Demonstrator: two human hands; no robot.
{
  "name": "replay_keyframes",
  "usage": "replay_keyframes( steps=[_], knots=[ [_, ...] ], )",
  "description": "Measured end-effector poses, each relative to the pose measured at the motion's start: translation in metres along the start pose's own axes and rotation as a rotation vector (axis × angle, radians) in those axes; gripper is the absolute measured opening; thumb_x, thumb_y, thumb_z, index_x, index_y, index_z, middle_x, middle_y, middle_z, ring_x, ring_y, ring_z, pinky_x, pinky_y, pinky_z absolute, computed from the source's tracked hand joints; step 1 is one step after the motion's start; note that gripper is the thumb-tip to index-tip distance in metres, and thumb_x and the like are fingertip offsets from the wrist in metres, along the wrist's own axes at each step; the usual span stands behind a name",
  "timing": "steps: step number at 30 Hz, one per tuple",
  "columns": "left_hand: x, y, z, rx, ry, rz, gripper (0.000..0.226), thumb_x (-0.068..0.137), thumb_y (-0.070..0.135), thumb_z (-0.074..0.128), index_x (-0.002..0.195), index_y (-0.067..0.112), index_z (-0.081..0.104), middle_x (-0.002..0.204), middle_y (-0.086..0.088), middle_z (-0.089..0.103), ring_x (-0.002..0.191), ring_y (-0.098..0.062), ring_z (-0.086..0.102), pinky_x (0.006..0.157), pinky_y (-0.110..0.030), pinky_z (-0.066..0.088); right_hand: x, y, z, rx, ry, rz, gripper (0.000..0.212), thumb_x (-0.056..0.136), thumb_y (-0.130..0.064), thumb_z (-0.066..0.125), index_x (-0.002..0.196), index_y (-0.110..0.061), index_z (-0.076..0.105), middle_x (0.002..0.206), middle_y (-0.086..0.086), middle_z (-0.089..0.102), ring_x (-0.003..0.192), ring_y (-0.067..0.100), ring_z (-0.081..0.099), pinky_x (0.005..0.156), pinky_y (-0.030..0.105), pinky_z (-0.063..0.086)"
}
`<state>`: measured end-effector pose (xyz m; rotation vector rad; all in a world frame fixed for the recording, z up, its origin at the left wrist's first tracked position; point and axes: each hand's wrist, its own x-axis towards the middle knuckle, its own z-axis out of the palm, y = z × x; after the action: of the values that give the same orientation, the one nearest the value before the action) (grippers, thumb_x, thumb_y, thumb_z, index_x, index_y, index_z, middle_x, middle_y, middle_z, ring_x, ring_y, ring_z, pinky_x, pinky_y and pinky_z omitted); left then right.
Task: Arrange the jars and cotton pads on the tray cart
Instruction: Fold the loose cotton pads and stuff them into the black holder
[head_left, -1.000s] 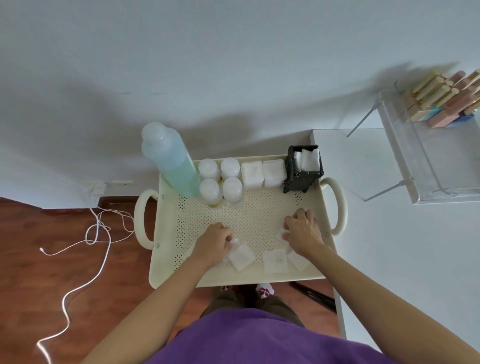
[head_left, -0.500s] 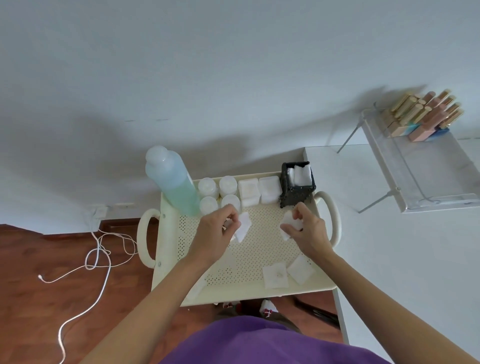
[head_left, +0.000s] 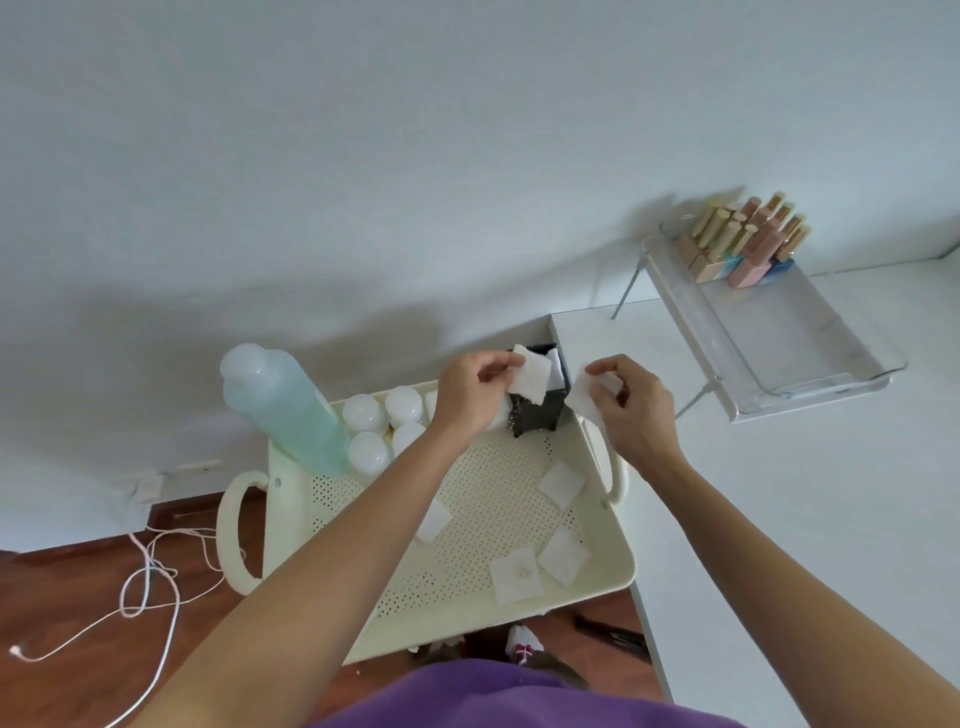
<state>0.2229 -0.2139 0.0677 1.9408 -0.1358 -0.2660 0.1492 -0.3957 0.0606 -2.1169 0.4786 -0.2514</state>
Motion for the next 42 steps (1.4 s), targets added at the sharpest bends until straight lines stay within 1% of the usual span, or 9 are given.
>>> replay_keyframes(
  steps=[8,11,18,21,26,31,34,38,42],
  knots=[
    [0.031,-0.016,0.037,0.106,0.06,-0.067,0.025,0.086,-0.001,0.058,0.099,0.013,0.074,0.107,-0.003,0.073,0.103,-0.018,0.066,0.095,-0.031,0.051,0.033,-0.01,-0.005,0.017,-0.008,-0.037,0.019,0.083,-0.011,0.073,0.091,-0.022,0.061,0.093,-0.002,0.062,0.065,0.015,0.064,0.056,0.019,0.048],
    [0.03,-0.021,0.04,0.244,0.044,-0.021,0.028,0.087,0.003,0.057,0.104,0.019,0.073,0.111,0.001,0.072,0.107,-0.017,0.063,0.096,-0.033,0.05,0.045,-0.012,0.003,0.012,-0.061,-0.065,0.019,0.081,-0.01,0.075,0.085,-0.022,0.061,0.087,-0.006,0.06,0.061,0.01,0.061,0.05,0.008,0.044],
    [0.003,-0.022,0.025,0.225,0.175,0.119,0.031,0.083,-0.007,0.053,0.1,0.014,0.069,0.106,-0.001,0.07,0.099,-0.015,0.057,0.084,-0.02,0.04,0.065,-0.014,0.034,-0.132,-0.228,-0.149,0.012,0.08,-0.009,0.073,0.084,-0.018,0.065,0.067,-0.003,0.054,0.061,0.012,0.051,0.055,0.016,0.039],
    [-0.018,-0.029,0.011,0.21,0.198,0.123,0.026,0.084,-0.003,0.057,0.1,0.016,0.067,0.105,0.005,0.068,0.09,-0.008,0.055,0.074,-0.011,0.038,0.067,-0.007,0.046,-0.231,-0.266,-0.211,0.011,0.083,-0.008,0.069,0.091,-0.014,0.069,0.074,0.0,0.054,0.083,0.02,0.05,0.068,0.025,0.037],
    [-0.056,-0.056,-0.013,0.072,0.055,-0.011,0.01,0.088,0.008,0.061,0.091,0.015,0.067,0.093,0.017,0.068,0.078,0.005,0.058,0.069,-0.006,0.045,0.067,-0.002,0.057,-0.453,-0.303,-0.294,0.013,0.09,-0.016,0.064,0.095,-0.013,0.076,0.088,0.008,0.065,0.099,0.03,0.045,0.082,0.036,0.042],
    [-0.091,-0.103,-0.029,0.173,-0.172,-0.195,0.007,0.089,0.016,0.062,0.092,0.014,0.069,0.094,0.01,0.069,0.085,-0.006,0.064,0.077,-0.021,0.052,0.068,-0.012,0.058,-0.639,-0.266,-0.355,0.021,0.092,-0.031,0.06,0.097,-0.019,0.078,0.109,0.013,0.053,0.103,0.032,0.043,0.09,0.039,0.039],
    [-0.103,-0.132,-0.032,0.302,-0.06,-0.333,0.008,0.088,0.018,0.062,0.091,0.014,0.069,0.094,0.004,0.07,0.087,-0.013,0.064,0.078,-0.024,0.05,0.061,-0.017,0.054,-0.621,-0.174,-0.409,0.016,0.088,-0.023,0.065,0.099,-0.02,0.076,0.113,0.013,0.05,0.104,0.033,0.043,0.092,0.039,0.038],
    [-0.105,-0.156,-0.029,0.356,0.21,-0.446,0.017,0.087,0.013,0.061,0.103,0.011,0.063,0.098,-0.004,0.065,0.087,-0.017,0.059,0.073,-0.025,0.043,0.025,-0.015,0.053,-0.402,0.032,-0.586,0.007,0.085,-0.01,0.067,0.092,-0.009,0.069,0.094,0.012,0.055,0.084,0.027,0.05,0.074,0.034,0.046],
    [-0.097,-0.163,-0.023,0.407,0.225,-0.499,0.029,0.085,0.02,0.065,0.111,0.013,0.056,0.109,-0.007,0.055,0.096,-0.023,0.055,0.078,-0.034,0.047,-0.022,0.013,0.061,-0.405,-0.132,-0.469,0.005,0.088,-0.005,0.062,0.093,-0.006,0.065,0.094,0.012,0.058,0.075,0.026,0.057,0.064,0.034,0.049]
  ],
)
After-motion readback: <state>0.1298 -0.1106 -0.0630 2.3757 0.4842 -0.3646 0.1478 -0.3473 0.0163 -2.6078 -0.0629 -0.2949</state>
